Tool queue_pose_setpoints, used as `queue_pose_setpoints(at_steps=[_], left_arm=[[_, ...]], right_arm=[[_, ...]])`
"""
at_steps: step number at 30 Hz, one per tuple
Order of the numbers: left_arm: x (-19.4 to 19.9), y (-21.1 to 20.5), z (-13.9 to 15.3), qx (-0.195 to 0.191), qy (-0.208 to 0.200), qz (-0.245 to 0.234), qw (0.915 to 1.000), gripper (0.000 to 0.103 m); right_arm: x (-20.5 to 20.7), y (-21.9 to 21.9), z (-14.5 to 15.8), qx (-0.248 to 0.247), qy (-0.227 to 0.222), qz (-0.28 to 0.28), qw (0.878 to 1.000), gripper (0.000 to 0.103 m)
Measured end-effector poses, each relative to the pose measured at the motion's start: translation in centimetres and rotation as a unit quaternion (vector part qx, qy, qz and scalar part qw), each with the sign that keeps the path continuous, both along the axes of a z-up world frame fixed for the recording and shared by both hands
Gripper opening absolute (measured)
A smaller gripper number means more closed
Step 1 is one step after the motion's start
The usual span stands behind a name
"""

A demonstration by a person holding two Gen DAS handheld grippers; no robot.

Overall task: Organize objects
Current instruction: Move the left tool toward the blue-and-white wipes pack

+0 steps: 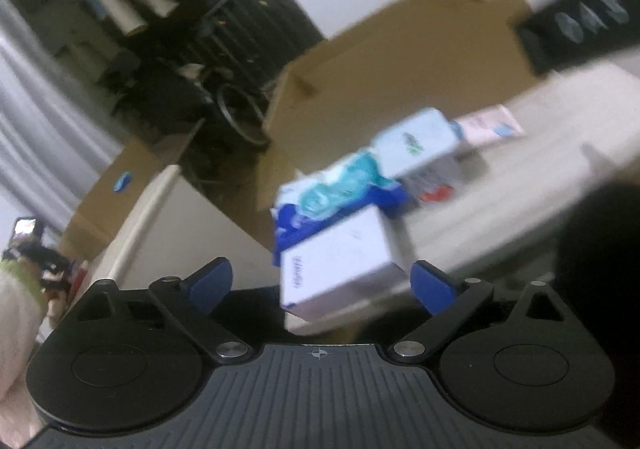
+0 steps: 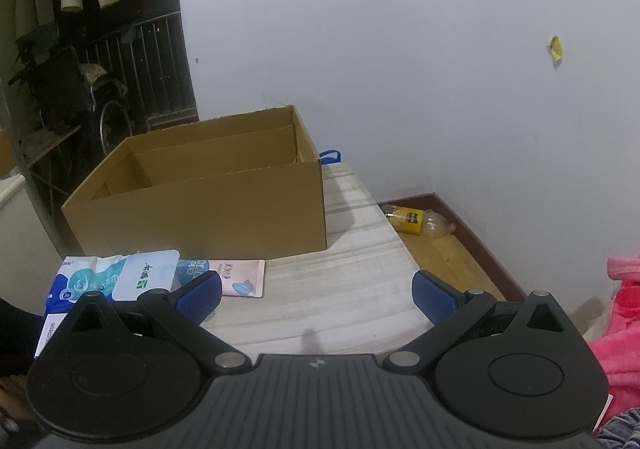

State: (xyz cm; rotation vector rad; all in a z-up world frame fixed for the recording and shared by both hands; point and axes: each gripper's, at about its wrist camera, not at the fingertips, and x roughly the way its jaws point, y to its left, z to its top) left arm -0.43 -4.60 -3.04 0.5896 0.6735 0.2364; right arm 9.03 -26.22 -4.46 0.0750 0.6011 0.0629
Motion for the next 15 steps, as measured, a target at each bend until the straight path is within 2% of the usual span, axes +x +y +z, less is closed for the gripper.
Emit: queue_pose_setpoints(at_steps=[6, 11, 15], left_arm=[[0.3, 0.6, 0.2, -0.025, 0.012, 0.008, 0.9996, 0.098], [0.3, 0.7, 0.4, -0.036, 0.008, 0.011, 0.9993, 0.099], [0.1, 1.2, 1.0, -0.062, -0.002, 0.005, 0.9981, 0.1]], right_arm=[[-0.1, -0.1, 0.0, 0.002, 0.002, -0.001, 1.0, 0.103], [-0.1, -0.1, 0.0, 0.002, 0.003, -0.001, 1.0, 0.103], [-0.1, 0.0, 0.0, 0.002, 0.002, -0.001, 1.0, 0.103]])
